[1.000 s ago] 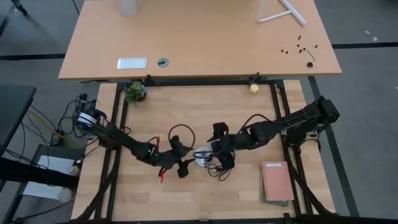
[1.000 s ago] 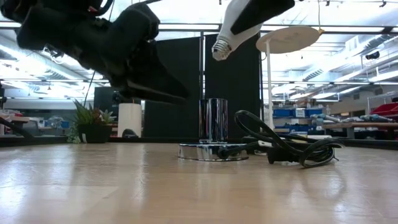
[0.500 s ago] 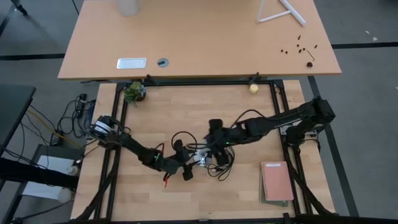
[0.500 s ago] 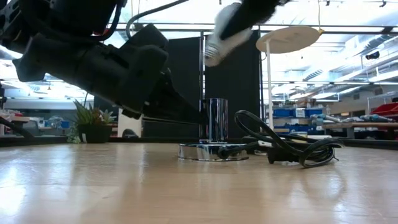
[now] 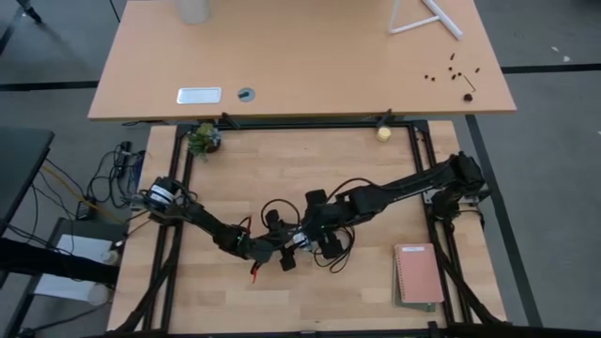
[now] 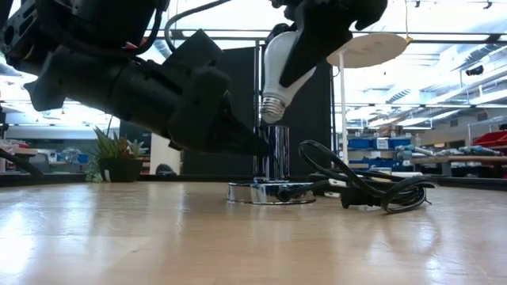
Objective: Screw lightbulb
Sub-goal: Insert the white lightbulb into the silver lamp
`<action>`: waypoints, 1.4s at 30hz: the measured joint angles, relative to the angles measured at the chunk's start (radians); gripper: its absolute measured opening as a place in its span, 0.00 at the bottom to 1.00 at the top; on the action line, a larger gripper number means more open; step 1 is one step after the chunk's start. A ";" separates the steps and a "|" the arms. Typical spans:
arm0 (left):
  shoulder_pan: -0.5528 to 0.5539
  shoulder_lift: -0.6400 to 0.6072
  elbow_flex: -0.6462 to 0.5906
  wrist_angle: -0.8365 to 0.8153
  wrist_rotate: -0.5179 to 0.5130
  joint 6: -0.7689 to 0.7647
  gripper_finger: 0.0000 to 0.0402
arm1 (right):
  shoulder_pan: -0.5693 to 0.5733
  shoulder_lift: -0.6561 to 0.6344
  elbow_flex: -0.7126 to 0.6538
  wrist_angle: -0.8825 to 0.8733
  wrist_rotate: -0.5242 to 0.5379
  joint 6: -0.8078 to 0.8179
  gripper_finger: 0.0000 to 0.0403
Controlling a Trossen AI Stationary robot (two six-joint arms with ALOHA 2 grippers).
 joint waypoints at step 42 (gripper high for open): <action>0.025 0.041 0.047 0.080 0.009 0.077 0.51 | -0.059 0.001 0.001 -0.022 -0.073 0.029 0.68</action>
